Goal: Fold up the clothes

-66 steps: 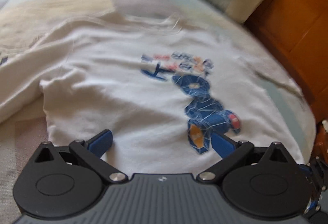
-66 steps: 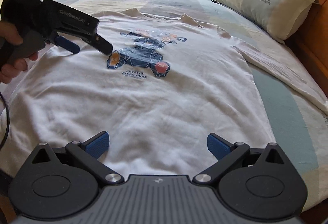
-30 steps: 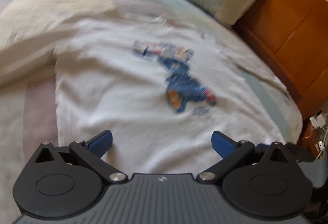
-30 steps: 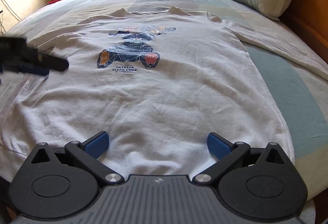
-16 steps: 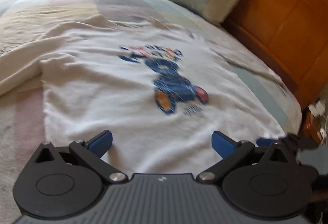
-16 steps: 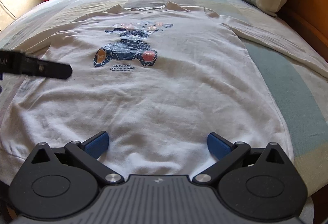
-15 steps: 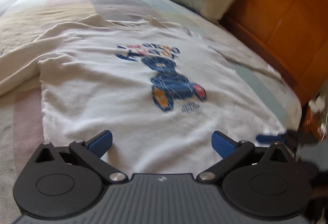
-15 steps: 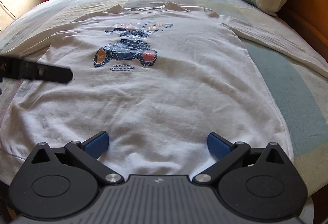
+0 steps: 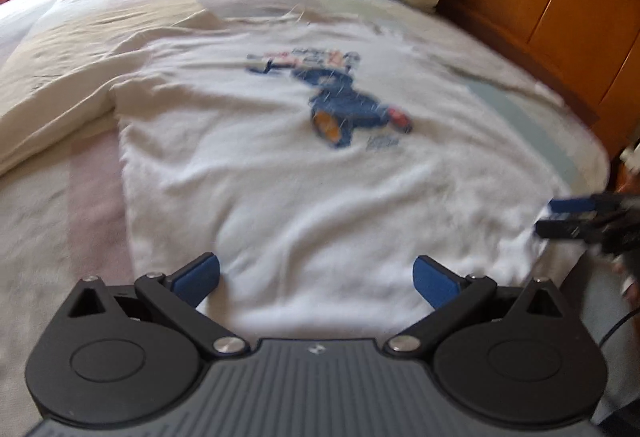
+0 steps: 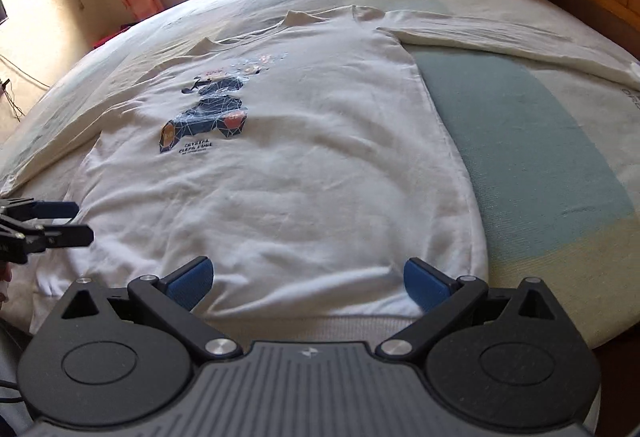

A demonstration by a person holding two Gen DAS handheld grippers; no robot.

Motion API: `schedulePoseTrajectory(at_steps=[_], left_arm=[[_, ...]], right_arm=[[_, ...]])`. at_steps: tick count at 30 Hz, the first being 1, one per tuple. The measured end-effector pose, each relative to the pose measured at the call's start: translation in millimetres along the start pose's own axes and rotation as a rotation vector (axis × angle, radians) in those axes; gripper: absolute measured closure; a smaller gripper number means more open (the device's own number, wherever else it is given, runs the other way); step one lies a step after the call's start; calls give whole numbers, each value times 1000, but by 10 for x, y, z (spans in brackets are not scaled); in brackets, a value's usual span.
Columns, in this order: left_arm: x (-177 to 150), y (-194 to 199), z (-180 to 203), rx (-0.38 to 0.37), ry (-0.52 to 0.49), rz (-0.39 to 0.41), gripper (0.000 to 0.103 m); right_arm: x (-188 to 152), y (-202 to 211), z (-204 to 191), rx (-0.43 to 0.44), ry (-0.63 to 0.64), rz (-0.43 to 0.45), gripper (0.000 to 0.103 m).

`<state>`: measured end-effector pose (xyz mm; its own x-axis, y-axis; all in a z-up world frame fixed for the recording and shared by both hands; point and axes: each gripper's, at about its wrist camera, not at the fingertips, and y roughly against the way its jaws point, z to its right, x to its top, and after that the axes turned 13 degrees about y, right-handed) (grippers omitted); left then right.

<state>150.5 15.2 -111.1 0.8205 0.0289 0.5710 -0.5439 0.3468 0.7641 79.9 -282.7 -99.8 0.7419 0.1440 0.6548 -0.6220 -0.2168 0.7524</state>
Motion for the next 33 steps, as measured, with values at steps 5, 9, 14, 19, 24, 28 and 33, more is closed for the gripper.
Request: schedulePoseTrajectory(at_steps=[5, 9, 14, 19, 24, 28, 33], left_arm=[[9, 216, 47, 42, 2, 28, 1], [44, 272, 138, 39, 0, 39, 1], [-53, 245, 305, -27, -39, 45, 1], [-164, 73, 255, -38, 11, -24, 1], [-155, 107, 198, -68, 34, -24, 1], [-151, 159, 144, -53, 68, 10, 1], [-133, 261, -54, -115, 186, 49, 1]], right_arm=[[81, 21, -307, -22, 131, -7, 0], [116, -43, -710, -11, 321, 14, 0], [88, -136, -745, 60, 271, -34, 0], [213, 26, -372, 46, 156, 49, 0], [525, -75, 61, -44, 44, 101, 0], [757, -298, 259, -41, -41, 110, 0], [826, -731, 378, -39, -73, 82, 0]])
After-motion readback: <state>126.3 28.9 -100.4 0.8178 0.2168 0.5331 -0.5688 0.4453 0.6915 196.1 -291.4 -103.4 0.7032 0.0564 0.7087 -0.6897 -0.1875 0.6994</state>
